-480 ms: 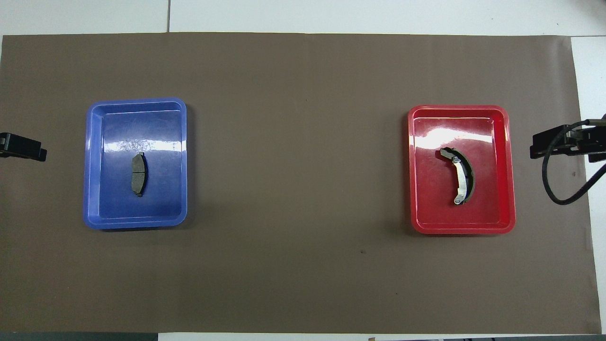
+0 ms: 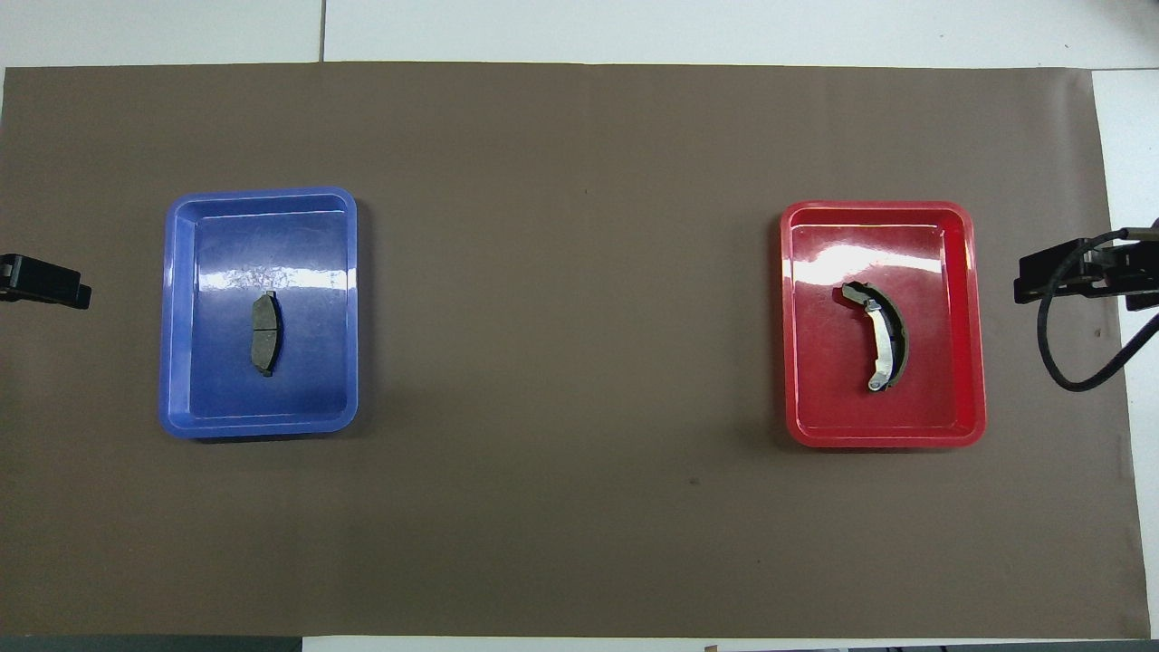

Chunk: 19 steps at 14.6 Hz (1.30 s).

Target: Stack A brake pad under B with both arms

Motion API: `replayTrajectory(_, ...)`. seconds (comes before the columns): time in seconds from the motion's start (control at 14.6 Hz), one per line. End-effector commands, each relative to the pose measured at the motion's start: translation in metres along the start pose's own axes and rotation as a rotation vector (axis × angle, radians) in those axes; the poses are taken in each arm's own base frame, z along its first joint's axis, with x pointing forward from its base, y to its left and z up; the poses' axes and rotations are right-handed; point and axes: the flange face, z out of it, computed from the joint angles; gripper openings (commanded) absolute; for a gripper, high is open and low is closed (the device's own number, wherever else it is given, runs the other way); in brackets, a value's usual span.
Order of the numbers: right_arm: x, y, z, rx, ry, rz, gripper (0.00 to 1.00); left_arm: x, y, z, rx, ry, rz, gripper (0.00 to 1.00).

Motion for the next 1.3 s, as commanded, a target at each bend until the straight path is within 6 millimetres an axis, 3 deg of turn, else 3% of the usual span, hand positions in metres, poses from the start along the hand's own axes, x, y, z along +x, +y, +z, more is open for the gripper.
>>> replayTrajectory(0.0,0.001,0.003,-0.003,-0.001,0.003,-0.004,1.00,0.002,0.007,-0.003,0.019,-0.008,0.014,1.00)
replayTrajectory(0.27,0.001,0.003,-0.003,-0.001,0.003,-0.004,1.00,0.011,0.040,0.018,0.027,0.038,0.075,0.99)
replayTrajectory(0.41,0.001,0.003,-0.002,-0.001,0.002,-0.003,1.00,0.014,0.044,0.038,0.028,0.033,0.082,0.99)
replayTrajectory(0.55,0.001,0.004,-0.002,-0.001,0.002,-0.001,1.00,0.017,0.061,0.069,0.027,0.042,0.099,0.99)
replayTrajectory(0.82,0.001,0.005,-0.002,-0.001,0.002,-0.004,1.00,0.012,0.069,0.140,0.027,0.075,0.074,0.99)
replayTrajectory(1.1,0.005,0.004,0.016,0.003,0.045,-0.017,1.00,0.015,0.085,0.194,0.024,0.077,0.025,0.95)
replayTrajectory(1.23,0.020,0.006,0.023,0.002,0.038,-0.014,1.00,0.013,0.085,0.221,0.025,0.082,0.025,0.93)
